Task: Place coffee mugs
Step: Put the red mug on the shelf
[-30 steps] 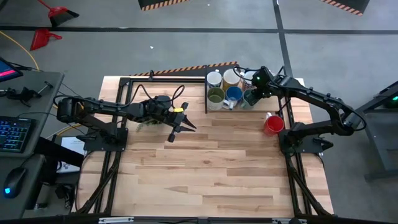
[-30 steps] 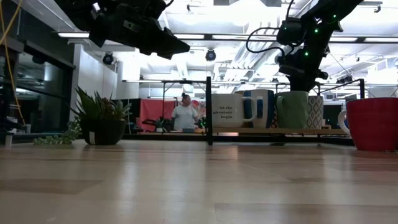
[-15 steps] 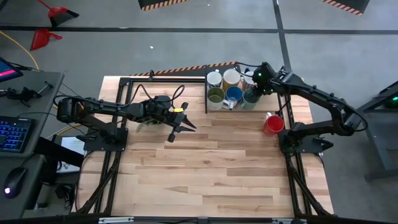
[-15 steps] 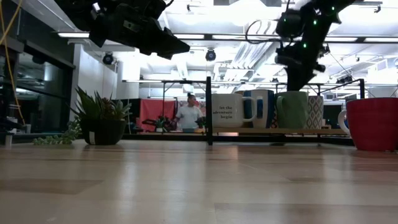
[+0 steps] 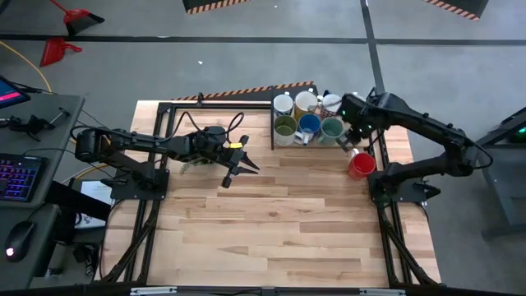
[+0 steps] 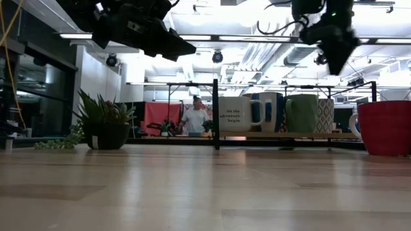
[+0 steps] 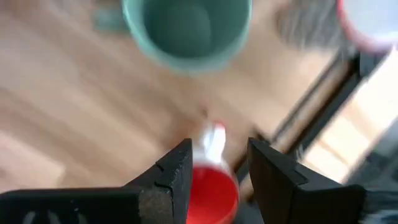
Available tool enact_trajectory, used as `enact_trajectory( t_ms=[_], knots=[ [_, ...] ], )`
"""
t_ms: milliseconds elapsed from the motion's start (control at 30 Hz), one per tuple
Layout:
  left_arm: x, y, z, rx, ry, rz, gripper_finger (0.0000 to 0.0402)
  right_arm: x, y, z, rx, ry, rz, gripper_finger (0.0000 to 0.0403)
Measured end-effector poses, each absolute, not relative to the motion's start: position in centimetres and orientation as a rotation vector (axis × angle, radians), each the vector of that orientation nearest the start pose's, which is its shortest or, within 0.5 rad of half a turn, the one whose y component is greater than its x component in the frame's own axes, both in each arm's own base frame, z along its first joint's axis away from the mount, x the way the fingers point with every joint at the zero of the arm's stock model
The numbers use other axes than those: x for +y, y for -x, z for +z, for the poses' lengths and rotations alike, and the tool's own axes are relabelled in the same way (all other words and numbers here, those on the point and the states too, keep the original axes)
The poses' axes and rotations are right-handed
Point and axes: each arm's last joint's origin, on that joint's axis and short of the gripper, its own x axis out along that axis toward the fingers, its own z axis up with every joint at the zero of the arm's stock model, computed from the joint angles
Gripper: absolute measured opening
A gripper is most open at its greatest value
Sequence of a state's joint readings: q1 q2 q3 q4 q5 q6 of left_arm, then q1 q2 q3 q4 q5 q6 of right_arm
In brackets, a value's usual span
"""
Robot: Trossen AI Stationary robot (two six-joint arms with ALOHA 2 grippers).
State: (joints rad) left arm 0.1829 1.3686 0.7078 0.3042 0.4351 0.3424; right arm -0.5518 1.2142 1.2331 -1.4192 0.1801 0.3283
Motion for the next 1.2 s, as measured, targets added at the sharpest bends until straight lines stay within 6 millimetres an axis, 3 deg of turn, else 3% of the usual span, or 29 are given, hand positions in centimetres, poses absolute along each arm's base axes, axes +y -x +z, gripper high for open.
enact_trajectory(
  t_ms=[167,400,633,1200],
  knots=[
    [4.0,-28.3,22.6,0.294,-0.229,-0.304,0.0051,-7.9,-14.6,31.7,1.412,-0.558,-0.87,0.0131],
    [4.0,-28.3,22.6,0.293,-0.228,-0.304,0.0051,-5.2,-13.3,31.0,1.371,-0.578,-0.883,0.0131],
    [4.0,-28.3,22.7,0.285,-0.231,-0.303,0.0051,-3.3,-12.8,27.4,1.395,-0.617,-0.854,0.0131],
    [4.0,-28.4,23.1,0.243,-0.245,-0.297,0.0051,-1.3,-13.6,22.7,1.397,-0.604,-0.779,0.0131]
  ],
)
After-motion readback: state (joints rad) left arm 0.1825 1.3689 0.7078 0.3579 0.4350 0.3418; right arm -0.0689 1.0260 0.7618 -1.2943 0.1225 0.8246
